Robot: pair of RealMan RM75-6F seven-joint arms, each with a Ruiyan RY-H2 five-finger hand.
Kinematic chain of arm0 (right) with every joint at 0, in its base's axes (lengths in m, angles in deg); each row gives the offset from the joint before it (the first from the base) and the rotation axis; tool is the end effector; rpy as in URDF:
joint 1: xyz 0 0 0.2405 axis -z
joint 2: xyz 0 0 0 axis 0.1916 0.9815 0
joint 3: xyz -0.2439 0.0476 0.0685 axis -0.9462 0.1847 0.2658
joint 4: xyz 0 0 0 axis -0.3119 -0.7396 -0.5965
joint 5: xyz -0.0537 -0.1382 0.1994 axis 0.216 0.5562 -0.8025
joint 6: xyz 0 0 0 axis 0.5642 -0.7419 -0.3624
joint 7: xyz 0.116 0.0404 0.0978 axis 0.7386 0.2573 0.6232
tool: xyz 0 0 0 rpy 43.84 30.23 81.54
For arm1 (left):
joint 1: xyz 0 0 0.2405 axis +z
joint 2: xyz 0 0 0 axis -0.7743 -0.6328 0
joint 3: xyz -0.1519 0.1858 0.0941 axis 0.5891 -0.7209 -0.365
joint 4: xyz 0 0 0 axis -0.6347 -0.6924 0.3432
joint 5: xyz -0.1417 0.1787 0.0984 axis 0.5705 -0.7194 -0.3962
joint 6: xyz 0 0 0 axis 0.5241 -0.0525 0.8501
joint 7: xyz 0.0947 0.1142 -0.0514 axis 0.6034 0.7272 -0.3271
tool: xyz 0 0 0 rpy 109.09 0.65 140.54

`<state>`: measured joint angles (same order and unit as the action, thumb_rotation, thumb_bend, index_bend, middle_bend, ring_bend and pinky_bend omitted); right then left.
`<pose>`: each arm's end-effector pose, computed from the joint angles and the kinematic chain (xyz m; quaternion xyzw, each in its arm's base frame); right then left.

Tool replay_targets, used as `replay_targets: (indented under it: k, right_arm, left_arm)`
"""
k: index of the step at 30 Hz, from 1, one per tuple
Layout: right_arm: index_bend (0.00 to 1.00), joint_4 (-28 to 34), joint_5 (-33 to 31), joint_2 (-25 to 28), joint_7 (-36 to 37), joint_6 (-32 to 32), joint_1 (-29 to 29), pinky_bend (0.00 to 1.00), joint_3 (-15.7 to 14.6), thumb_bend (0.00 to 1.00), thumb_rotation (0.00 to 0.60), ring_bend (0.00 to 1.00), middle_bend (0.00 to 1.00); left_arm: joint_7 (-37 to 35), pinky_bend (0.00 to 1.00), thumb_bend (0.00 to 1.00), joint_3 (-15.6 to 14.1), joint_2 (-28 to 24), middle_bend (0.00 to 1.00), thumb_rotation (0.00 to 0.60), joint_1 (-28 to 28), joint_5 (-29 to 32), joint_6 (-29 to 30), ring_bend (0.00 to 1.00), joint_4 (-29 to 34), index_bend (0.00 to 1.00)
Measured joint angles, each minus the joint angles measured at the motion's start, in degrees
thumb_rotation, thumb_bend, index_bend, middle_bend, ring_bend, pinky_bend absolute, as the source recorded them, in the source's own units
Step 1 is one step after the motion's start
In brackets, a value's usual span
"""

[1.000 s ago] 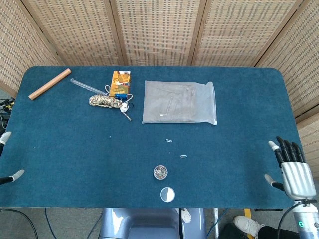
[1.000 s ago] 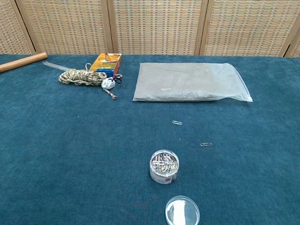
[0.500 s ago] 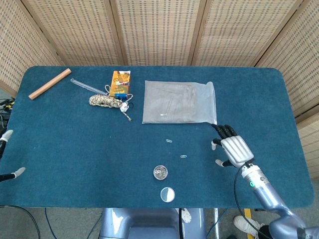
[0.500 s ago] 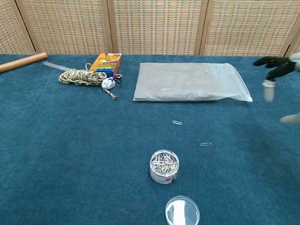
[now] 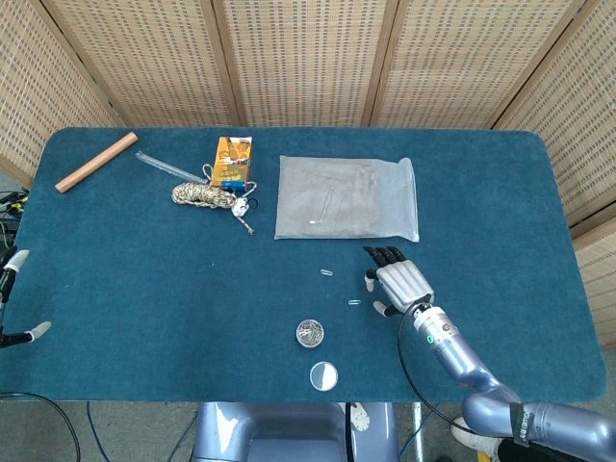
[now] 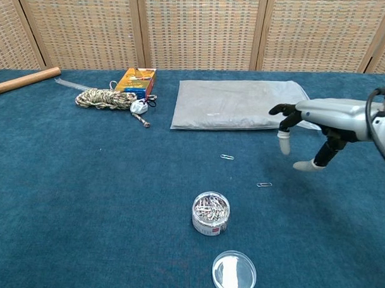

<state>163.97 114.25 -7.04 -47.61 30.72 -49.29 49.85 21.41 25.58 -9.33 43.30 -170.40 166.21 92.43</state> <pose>-0.1656 -0.3481 -0.0402 0.7637 -0.3995 0.3089 0.4022 -0.3529 0.2184 0.1545 -0.5870 -0.4103 -0.3584 0.5989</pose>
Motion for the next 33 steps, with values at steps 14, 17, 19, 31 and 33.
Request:
replay_targets:
  k: [14,17,19,31,33]
  right_arm:
    - [0.48,-8.4,-7.7,-9.9,-3.7,0.4,-5.9,0.00,-0.5,0.30,0.600,0.00,0.00]
    - [0.48,-9.3,-8.4,-11.4,-4.2,0.5,-7.0,0.00,-0.6,0.30,0.600,0.00,0.00]
    - [0.48,-9.8,-9.3,-12.1,-4.5,0.5,-7.5,0.00,-0.6,0.30,0.600,0.00,0.00]
    - [0.48,-11.5,-12.6,-13.9,-6.8,-0.2,-9.4,0.00,-2.7,0.30,0.600,0.00,0.00]
    - [0.48,-11.5,-13.2,-13.4,-6.8,-0.2,-9.4,0.00,-3.0,0.30,0.600,0.00,0.00]
  left_arm:
    - [0.2,0.00,0.00,0.0,0.1,0.00,0.600,-0.2,0.3,-0.4,0.00,0.0,0.00]
    - [0.0,0.00,0.00,0.1,0.0,0.00,0.600,-0.3,0.4,-0.5,0.00,-0.2,0.00]
    - [-0.1,0.00,0.00,0.1,0.0,0.00,0.600,-0.3,0.5,-0.6,0.00,-0.2,0.00]
    - [-0.6,0.00,0.00,0.1,-0.1,0.00,0.600,-0.4,0.5,-0.6,0.00,-0.3,0.00]
    - [-0.5,0.00,0.00,0.0,-0.1,0.00,0.600,-0.4,0.4,-0.7,0.00,-0.3,0.00]
